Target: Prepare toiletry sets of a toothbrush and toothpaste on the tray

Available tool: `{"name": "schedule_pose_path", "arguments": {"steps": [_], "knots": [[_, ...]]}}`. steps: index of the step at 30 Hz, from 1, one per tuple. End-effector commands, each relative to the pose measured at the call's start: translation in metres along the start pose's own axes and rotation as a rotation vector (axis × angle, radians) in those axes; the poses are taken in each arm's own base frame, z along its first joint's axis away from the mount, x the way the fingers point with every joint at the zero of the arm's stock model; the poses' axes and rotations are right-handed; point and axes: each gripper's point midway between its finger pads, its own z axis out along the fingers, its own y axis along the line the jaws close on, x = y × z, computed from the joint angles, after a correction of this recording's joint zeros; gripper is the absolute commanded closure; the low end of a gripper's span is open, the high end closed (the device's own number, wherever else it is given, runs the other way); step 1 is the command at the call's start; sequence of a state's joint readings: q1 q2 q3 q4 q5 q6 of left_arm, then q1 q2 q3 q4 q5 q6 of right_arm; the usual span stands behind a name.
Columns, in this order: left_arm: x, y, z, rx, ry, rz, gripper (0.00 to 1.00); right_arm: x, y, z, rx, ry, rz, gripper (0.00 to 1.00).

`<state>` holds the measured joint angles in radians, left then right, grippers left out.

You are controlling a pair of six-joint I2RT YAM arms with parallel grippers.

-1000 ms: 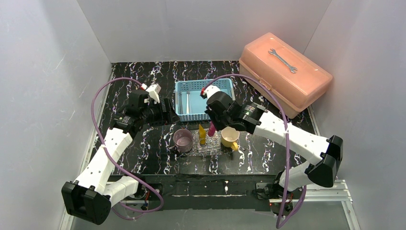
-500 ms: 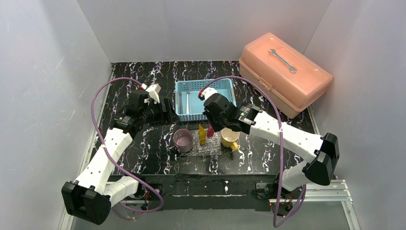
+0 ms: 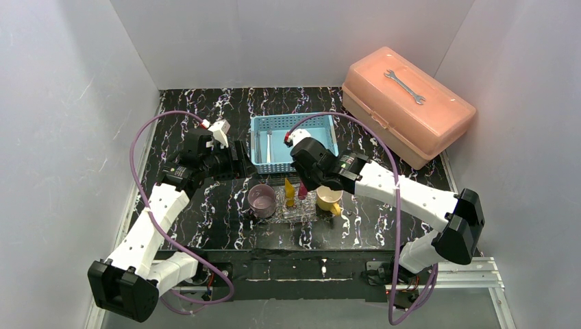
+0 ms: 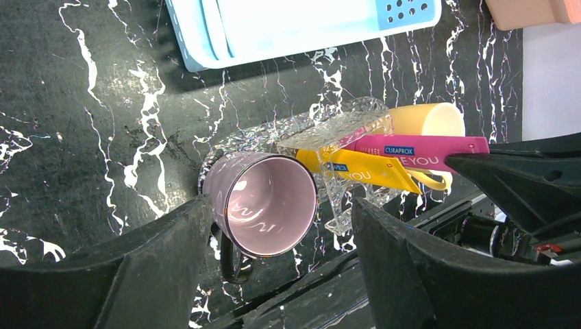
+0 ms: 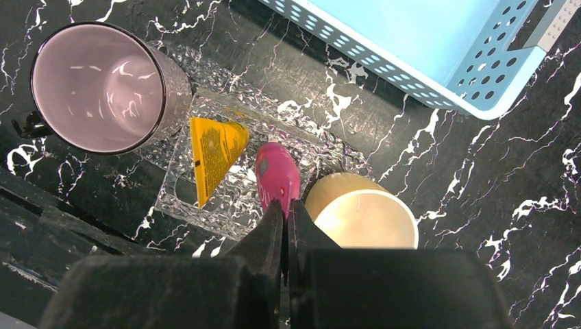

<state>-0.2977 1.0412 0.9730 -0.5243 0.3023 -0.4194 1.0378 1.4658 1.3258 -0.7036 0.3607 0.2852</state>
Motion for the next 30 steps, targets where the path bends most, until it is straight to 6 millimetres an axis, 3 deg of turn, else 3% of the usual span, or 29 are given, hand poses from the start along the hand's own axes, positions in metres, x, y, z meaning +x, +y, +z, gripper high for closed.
{"name": "schedule_pose_path", "arguments": {"steps": [1,9,30], "knots": [[0.002,0.0,-0.004,0.002,-0.009,0.02,0.27,-0.007,0.006,-0.002,-0.01,-0.038,0.016,0.99],[0.002,0.0,-0.004,0.001,-0.008,0.021,0.27,-0.004,0.013,-0.004,-0.01,-0.033,0.004,0.99],[0.003,0.001,-0.004,-0.001,-0.006,0.022,0.27,0.009,0.007,0.009,0.048,-0.018,0.005,0.99]]}}
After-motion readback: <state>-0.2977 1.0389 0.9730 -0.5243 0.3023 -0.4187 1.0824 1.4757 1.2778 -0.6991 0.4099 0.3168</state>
